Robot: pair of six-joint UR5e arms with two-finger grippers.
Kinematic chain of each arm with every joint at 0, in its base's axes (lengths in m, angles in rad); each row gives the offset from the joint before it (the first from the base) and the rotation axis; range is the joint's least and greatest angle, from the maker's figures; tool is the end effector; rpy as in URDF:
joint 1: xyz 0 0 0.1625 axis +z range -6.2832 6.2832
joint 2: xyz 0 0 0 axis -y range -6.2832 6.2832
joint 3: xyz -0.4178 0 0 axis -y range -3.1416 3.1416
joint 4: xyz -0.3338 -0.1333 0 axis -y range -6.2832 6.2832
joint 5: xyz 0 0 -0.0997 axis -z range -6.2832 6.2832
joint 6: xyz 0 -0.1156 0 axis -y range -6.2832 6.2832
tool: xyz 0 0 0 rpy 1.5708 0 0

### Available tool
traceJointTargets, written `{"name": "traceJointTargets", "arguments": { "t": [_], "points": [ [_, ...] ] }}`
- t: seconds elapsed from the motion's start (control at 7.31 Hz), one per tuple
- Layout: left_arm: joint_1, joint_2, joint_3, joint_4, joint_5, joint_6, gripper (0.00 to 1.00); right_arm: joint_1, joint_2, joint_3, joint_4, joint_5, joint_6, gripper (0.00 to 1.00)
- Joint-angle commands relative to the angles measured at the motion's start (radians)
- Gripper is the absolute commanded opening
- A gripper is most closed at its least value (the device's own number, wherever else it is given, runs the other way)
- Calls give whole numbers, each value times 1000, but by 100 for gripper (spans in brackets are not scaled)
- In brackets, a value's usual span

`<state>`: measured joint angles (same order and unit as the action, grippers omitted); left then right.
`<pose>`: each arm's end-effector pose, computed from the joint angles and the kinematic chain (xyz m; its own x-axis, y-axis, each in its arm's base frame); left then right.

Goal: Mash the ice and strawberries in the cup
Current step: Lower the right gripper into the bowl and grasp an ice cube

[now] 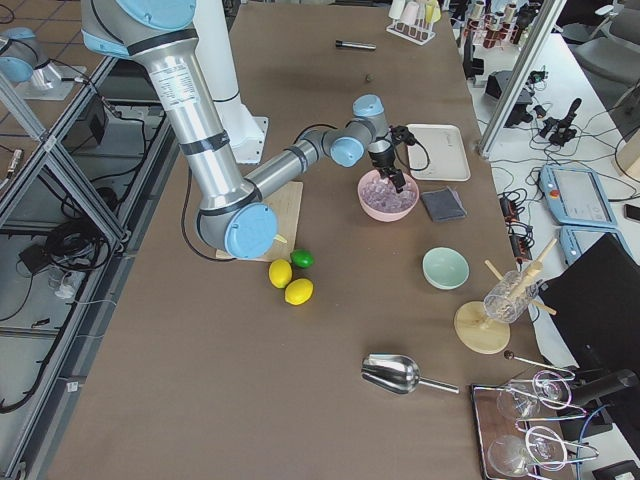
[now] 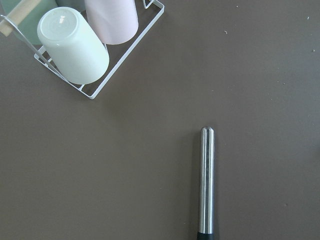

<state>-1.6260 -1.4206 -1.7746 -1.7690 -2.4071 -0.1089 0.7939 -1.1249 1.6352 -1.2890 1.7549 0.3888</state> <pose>-0.0688 -0.3835 0.6079 0.6696 0.0417 -0.7416 0.1270 0.9773 0.1696 -0.3564 -0.5224 0.3853 0.7508 -0.5339 0.3888 0.2245 0.7600 0.6100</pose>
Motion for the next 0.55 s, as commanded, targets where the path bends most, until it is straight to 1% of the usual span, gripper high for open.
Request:
{"name": "traceJointTargets", "arguments": {
  "t": [0.0, 0.14, 0.27, 0.41],
  "points": [
    [0, 0, 1, -1, -1, 0, 99, 30, 48, -46, 14, 72, -206, 100],
    [0, 0, 3, -1, -1, 0, 99, 30, 48, -54, 13, 64, -235, 99],
    [0, 0, 4, 0, -1, 0, 99, 33, 42, -86, 81, 67, -279, 98],
    [0, 0, 1, 2, -1, 0, 99, 31, 39, -118, 135, 67, -275, 98]
  ]
}}
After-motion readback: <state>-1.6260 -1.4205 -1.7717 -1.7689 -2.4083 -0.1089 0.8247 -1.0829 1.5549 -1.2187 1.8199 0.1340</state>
